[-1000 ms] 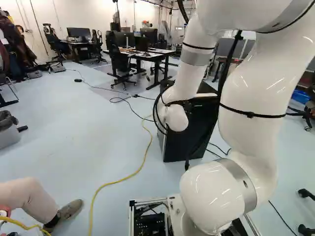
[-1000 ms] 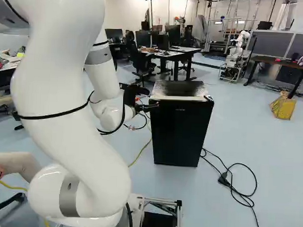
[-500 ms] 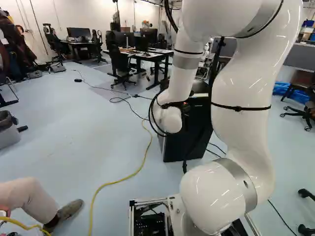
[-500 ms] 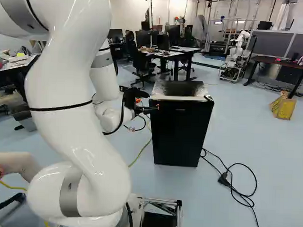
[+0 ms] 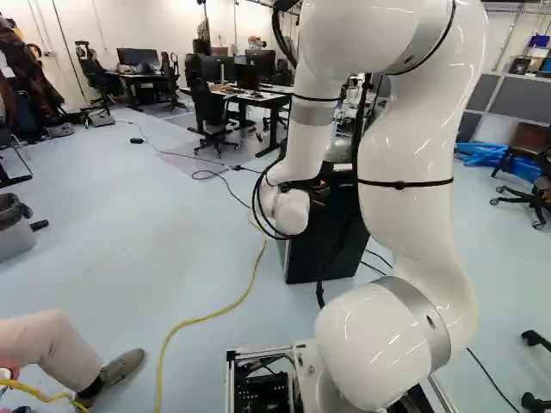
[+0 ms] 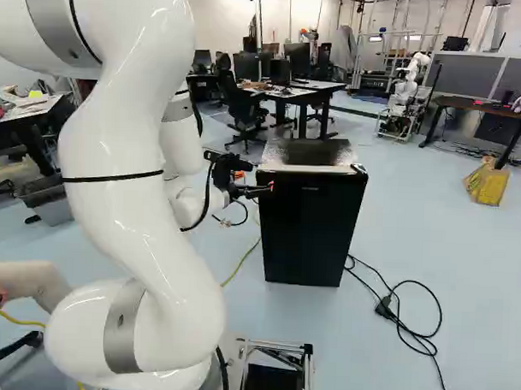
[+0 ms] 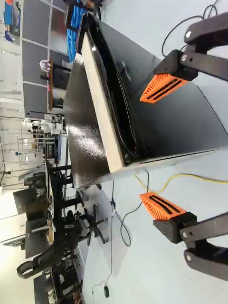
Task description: Grab a drink from the fridge
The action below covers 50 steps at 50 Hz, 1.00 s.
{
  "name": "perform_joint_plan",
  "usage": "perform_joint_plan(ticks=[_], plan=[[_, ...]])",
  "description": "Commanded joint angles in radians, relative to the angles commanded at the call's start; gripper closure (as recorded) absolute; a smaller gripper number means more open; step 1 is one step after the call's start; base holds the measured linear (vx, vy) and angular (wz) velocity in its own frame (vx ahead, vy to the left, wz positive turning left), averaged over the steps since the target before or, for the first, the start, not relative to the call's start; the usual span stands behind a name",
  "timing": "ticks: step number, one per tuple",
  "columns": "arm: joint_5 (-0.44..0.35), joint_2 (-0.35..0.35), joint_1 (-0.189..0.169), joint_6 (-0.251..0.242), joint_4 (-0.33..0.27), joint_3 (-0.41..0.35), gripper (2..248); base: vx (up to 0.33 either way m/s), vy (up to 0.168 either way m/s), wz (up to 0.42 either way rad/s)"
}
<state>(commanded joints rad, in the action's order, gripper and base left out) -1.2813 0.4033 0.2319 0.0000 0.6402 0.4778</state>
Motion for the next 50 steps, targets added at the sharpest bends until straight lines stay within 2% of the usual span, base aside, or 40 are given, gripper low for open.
perform_joint_plan(ticks=[50], plan=[[-0.027,0.061,0.083,0.000,0.216,0.085,3,0.000,0.000,0.000]])
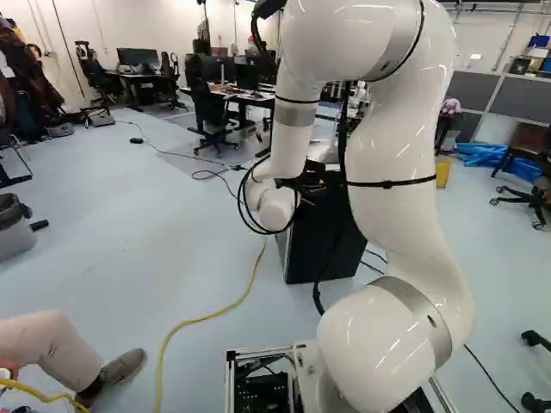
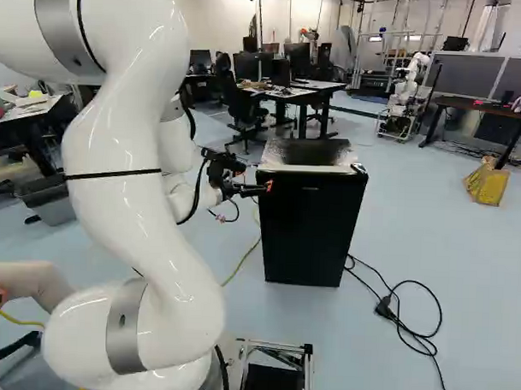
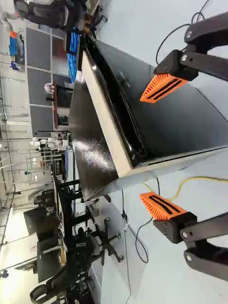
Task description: Grab a drink from the fridge
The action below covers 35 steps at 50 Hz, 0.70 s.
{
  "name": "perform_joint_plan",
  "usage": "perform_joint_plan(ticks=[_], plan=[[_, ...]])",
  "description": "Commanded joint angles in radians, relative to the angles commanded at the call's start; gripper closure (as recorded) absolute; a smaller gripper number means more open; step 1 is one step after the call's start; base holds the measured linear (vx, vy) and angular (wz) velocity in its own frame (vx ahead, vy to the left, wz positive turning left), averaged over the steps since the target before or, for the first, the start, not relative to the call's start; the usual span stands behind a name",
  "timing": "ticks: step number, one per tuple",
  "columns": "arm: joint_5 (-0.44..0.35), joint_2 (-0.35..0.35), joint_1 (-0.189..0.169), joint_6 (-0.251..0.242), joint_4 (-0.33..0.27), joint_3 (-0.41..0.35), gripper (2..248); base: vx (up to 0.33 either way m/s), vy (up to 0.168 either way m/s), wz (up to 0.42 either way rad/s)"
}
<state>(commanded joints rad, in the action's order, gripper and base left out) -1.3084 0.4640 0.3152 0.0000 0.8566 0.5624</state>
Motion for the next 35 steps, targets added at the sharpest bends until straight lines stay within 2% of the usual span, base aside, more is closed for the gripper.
perform_joint_plan(ticks=[23,35], plan=[[-0.001,0.094,0.038,0.000,0.099,0.064,3,0.000,0.000,0.000],[-0.013,0.117,0.057,0.000,0.151,0.091,3,0.000,0.000,0.000]])
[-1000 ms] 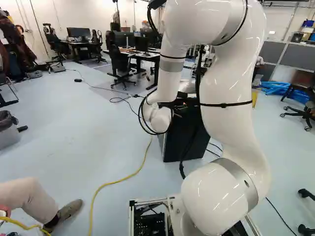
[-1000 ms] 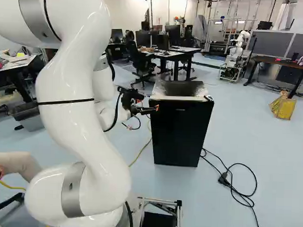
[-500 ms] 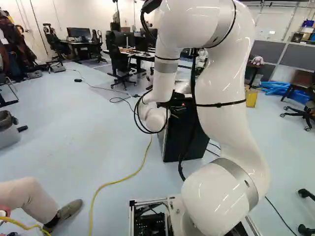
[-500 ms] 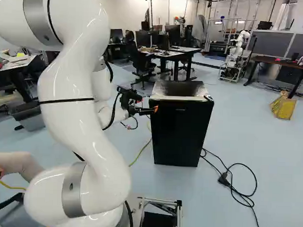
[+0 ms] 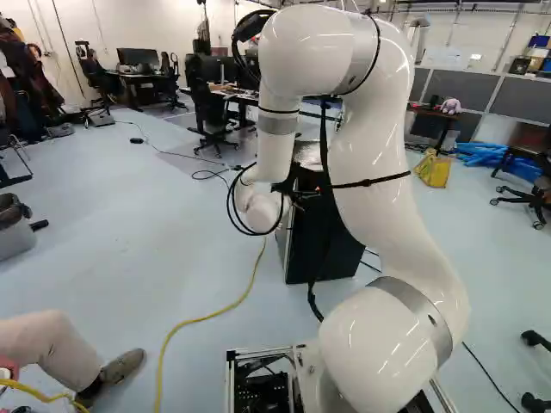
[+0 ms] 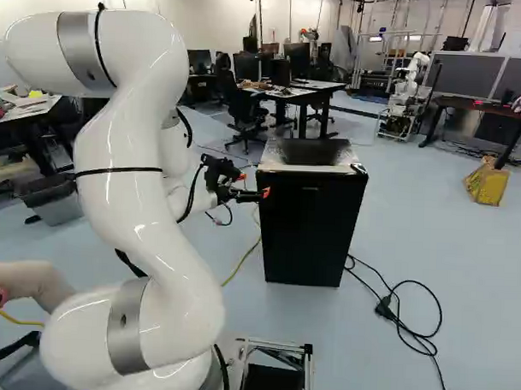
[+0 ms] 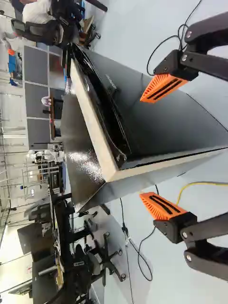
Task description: Grab a drink from the fridge
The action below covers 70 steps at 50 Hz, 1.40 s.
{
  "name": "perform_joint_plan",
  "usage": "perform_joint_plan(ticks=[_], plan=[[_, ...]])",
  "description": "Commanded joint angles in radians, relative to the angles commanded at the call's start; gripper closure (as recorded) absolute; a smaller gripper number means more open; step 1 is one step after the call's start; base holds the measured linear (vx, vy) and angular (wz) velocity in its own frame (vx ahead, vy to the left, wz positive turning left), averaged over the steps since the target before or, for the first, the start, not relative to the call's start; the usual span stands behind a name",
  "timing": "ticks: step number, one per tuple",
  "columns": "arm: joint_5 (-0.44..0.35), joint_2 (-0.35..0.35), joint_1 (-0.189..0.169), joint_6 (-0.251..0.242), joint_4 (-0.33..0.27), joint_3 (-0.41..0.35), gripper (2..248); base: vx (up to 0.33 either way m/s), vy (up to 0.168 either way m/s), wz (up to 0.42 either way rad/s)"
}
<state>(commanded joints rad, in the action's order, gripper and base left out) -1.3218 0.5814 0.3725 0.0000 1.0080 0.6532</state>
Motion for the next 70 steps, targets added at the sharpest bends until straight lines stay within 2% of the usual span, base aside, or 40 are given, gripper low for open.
perform_joint_plan(ticks=[25,57,70], plan=[[-0.027,0.032,0.030,0.000,0.108,0.054,3,0.000,0.000,0.000],[-0.028,0.058,0.032,0.000,0.239,0.099,3,0.000,0.000,0.000],[-0.028,0.069,0.030,0.000,0.260,0.119,3,0.000,0.000,0.000]])
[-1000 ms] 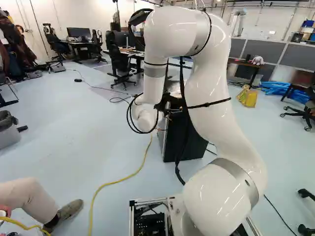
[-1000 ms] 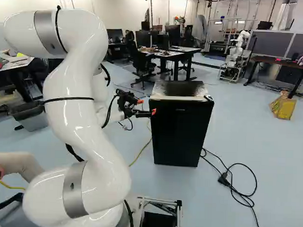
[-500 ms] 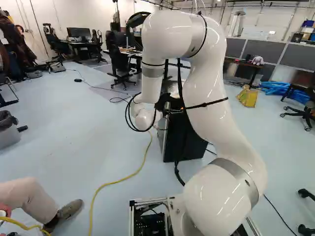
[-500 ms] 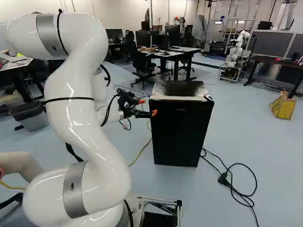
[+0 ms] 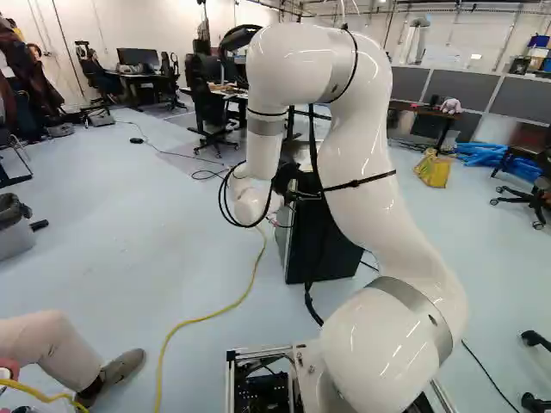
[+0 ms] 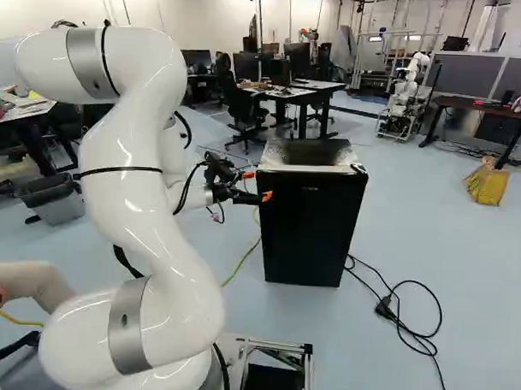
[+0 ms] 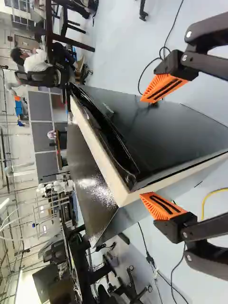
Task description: Grab a drink from the fridge
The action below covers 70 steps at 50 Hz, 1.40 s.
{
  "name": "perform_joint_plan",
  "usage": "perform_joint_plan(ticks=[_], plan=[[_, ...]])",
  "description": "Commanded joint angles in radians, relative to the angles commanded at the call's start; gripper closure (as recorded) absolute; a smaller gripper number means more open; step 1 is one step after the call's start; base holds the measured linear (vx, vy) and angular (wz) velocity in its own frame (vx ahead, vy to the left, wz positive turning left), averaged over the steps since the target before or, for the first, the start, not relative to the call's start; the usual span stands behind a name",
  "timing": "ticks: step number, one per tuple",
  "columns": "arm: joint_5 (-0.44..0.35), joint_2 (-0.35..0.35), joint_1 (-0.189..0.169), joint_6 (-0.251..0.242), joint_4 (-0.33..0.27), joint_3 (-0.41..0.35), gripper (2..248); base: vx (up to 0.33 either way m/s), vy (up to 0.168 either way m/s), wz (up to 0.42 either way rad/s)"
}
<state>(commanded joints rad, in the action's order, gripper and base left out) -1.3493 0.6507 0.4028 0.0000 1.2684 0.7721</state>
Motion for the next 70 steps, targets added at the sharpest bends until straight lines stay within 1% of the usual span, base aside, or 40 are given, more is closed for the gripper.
perform_joint_plan(ticks=[26,70], plan=[[0.000,0.022,-0.004,0.000,0.005,0.040,3,0.000,0.000,0.000],[0.000,0.022,-0.004,0.000,0.074,0.040,3,0.000,0.000,0.000]])
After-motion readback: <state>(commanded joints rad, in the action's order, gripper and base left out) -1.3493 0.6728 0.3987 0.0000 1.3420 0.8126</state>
